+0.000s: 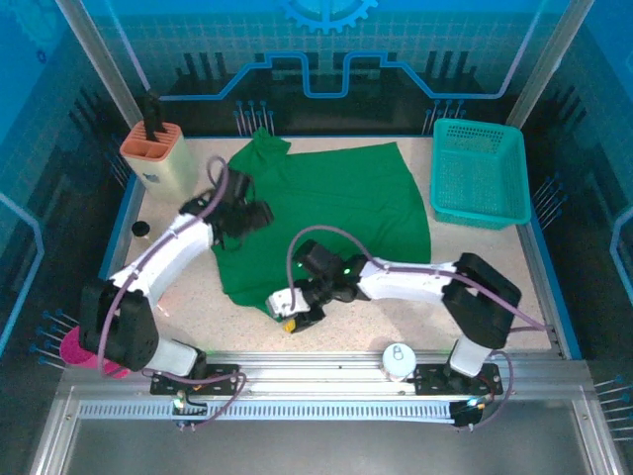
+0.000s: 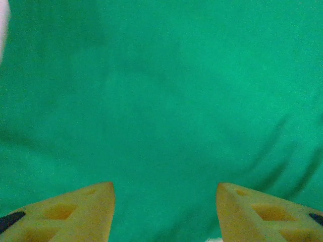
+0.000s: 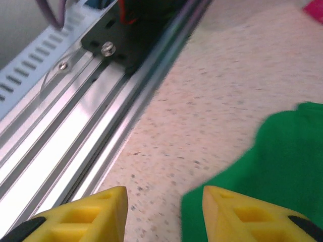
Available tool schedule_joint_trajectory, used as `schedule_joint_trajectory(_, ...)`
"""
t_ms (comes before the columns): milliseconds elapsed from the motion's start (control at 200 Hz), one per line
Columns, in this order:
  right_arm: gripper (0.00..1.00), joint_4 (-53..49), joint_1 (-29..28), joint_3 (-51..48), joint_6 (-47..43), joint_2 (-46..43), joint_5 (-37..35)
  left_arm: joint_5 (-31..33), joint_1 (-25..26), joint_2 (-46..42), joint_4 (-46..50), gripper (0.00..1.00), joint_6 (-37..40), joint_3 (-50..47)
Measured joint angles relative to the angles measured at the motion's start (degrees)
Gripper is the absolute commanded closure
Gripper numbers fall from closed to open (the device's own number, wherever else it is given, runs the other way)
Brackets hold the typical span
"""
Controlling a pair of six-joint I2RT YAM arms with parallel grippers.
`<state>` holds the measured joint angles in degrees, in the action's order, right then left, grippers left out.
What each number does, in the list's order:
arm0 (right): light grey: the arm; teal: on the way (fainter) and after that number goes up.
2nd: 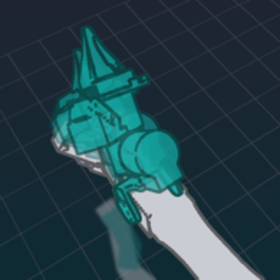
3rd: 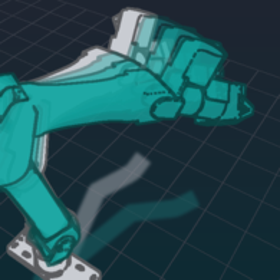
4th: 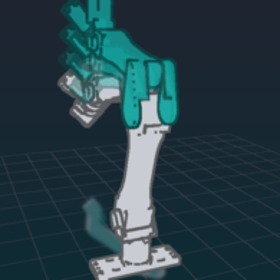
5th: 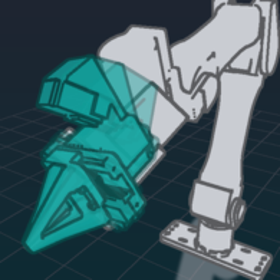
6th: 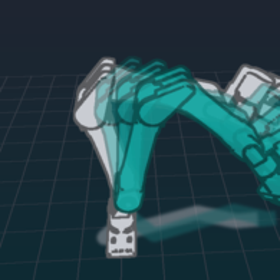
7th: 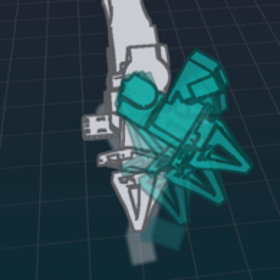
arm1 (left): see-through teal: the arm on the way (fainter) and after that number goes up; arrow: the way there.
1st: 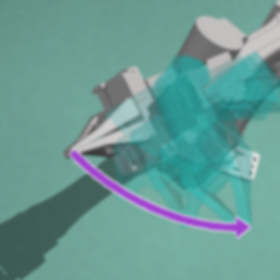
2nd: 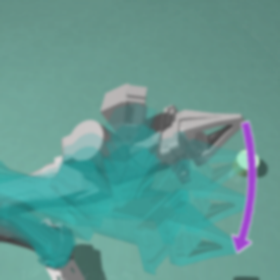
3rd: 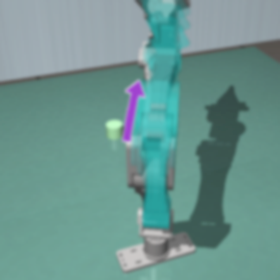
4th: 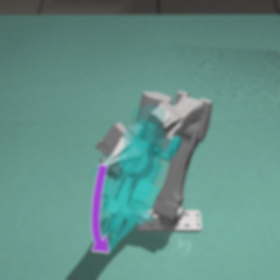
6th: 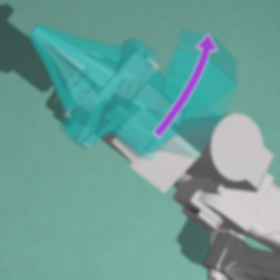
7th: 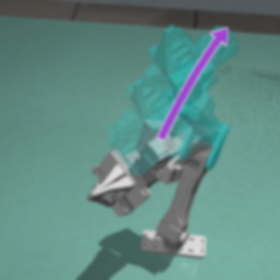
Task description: Fold the inside-out t-shirt
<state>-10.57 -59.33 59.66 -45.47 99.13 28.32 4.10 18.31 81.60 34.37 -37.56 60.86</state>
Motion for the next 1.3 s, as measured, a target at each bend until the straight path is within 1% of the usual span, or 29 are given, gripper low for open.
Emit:
schedule_joint_trajectory(40,0.55,-0.3,-1.2,0.8,-1.2,2.1,-1.2,-0.4,0.7,-0.9,1.7,0.46,-1.0,-3.9)
schedule_joint_trajectory(120,0.55,-1.0,-2.5,2.6,-2.3,5.8,-4.2,-0.4,0.4,-3.5,5.3,0.48,-3.7,-11.4)
schedule_joint_trajectory(190,0.56,-0.9,-2.7,3.7,-2.2,8.3,-8.7,-0.4,0.6,-7.3,6.8,0.5,-6.4,-16.5)
schedule_joint_trajectory(280,0.56,0.5,-2.4,4.0,-0.6,10.3,-15.9,-0.4,0.8,-9.6,6.6,0.52,-9.1,-19.5)
schedule_joint_trajectory(365,0.57,1.2,-2.2,4.2,1.5,10.6,-18.0,-0.5,0.8,-8.1,4.5,0.53,-11.1,-20.3)
schedule_joint_trajectory(390,0.58,1.9,-2.1,4.3,2.1,10.6,-18.8,-0.5,0.9,-7.2,3.6,0.54,-11.5,-20.3)
schedule_joint_trajectory(420,0.63,2.3,-1.9,4.3,2.6,10.6,-19.3,-0.7,0.8,-6.1,2.4,0.56,-12.0,-20.5)
schedule_joint_trajectory(450,0.73,2.6,-1.7,4.3,3.1,10.6,-19.9,-0.9,0.8,-5.1,1.6,0.61,-12.2,-20.6)
schedule_joint_trajectory(485,0.83,2.9,-1.2,4.3,3.8,10.6,-20.2,-0.9,0.8,-4.1,0.9,0.71,-12.5,-20.7)
schedule_joint_trajectory(535,0.93,3.0,-0.5,4.3,4.3,10.6,-19.9,-0.9,0.8,-3.1,-0.1,0.79,-13.3,-21.2)
schedule_joint_trajectory(565,0.99,3.0,0.0,4.3,4.7,10.6,-19.4,-0.7,0.8,-3.0,-0.4,0.85,-13.7,-21.6)
schedule_joint_trajectory(640,1.0,2.9,1.1,4.2,7.1,10.6,-17.2,0.7,0.8,-3.1,-0.2,1.0,-13.3,-22.4)
schedule_joint_trajectory(690,1.0,2.7,1.9,4.2,8.2,10.4,-14.1,1.8,0.7,-3.5,0.1,1.0,-13.6,-22.4)
schedule_joint_trajectory(791,1.0,4.0,4.6,3.8,13.4,9.2,-3.9,3.0,-0.5,-5.1,0.4,1.0,-11.7,-22.2)
schedule_joint_trajectory(846,1.0,8.0,6.5,2.7,18.1,8.2,0.4,2.9,-2.4,-5.4,0.5,1.0,-10.5,-21.3)
schedule_joint_trajectory(911,1.0,12.5,9.0,2.2,23.1,7.9,3.1,2.0,-5.8,-4.7,0.6,1.0,-9.0,-19.1)
schedule_joint_trajectory(971,1.0,15.3,11.2,2.4,26.1,8.3,3.5,1.3,-8.8,-2.5,0.7,1.0,-7.6,-15.7)
schedule_joint_trajectory(981,1.0,15.5,11.5,2.5,26.5,8.5,3.5,1.2,-9.2,-2.1,0.7,0.98,-7.5,-15.0)
schedule_joint_trajectory(1016,1.0,16.6,12.6,3.3,28.7,9.4,2.9,1.2,-10.1,-0.4,0.4,0.9,-6.9,-12.9)
schedule_joint_trajectory(1061,1.0,17.4,13.5,4.8,31.1,11.2,1.7,1.0,-10.7,2.0,-0.5,0.69,-5.8,-10.4)
schedule_joint_trajectory(1076,1.0,17.5,13.9,5.4,32.5,12.1,1.5,0.8,-10.9,2.8,-0.9,0.67,-5.3,-9.7)
schedule_joint_trajectory(1121,1.0,17.6,14.7,7.1,35.3,14.2,0.6,0.1,-11.2,4.7,-2.3,0.66,-4.6,-8.3)
schedule_joint_trajectory(1156,0.92,18.0,15.3,7.8,37.9,15.8,0.2,-0.6,-11.3,5.5,-3.2,0.65,-4.0,-7.8)
schedule_joint_trajectory(1256,0.83,20.5,16.3,5.0,43.2,16.1,-0.5,-2.5,-10.9,4.7,-3.7,0.64,-2.7,-7.8)
schedule_joint_trajectory(1296,0.76,22.5,16.5,2.8,45.0,15.4,-0.3,-2.9,-10.3,3.3,-3.3,0.64,-2.4,-8.1)
